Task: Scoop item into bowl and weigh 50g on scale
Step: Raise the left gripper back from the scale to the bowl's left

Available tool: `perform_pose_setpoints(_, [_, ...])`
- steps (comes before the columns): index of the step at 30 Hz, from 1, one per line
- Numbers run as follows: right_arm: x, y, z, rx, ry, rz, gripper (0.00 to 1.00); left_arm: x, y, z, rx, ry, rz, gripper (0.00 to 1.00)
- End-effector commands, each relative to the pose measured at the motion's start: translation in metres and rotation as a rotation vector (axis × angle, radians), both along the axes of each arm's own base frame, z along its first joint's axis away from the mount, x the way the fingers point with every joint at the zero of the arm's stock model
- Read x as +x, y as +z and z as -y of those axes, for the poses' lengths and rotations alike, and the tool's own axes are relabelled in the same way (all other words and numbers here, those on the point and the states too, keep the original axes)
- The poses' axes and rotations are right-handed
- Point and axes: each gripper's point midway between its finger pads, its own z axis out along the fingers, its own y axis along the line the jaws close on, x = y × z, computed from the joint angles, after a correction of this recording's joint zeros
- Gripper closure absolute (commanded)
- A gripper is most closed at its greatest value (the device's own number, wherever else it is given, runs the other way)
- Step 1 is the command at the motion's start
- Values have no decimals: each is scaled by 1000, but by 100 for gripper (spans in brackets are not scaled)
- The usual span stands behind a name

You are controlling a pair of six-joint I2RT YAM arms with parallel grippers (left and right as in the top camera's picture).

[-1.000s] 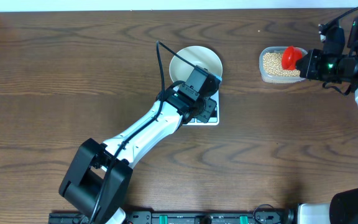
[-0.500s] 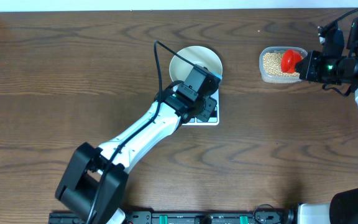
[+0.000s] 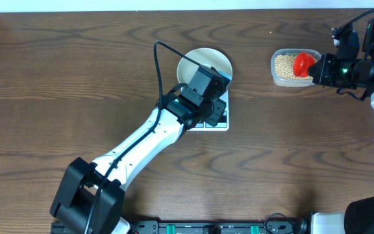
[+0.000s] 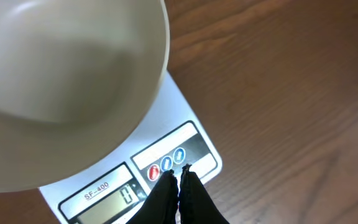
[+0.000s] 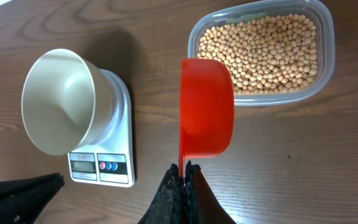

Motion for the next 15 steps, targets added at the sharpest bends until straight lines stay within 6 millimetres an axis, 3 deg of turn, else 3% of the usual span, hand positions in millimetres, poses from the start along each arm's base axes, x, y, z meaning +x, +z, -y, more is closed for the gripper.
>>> perform_pose_setpoints(1, [-1, 14, 2, -15, 8, 40, 99, 1, 30, 0, -126, -21, -10, 92])
perform_pose_setpoints(9, [-1, 14, 2, -15, 8, 40, 99, 19, 58, -28, -231, 24, 0, 93])
perform_pose_setpoints(15, [-1, 14, 2, -9, -1, 35, 99, 26, 77, -38, -256, 46, 55, 93])
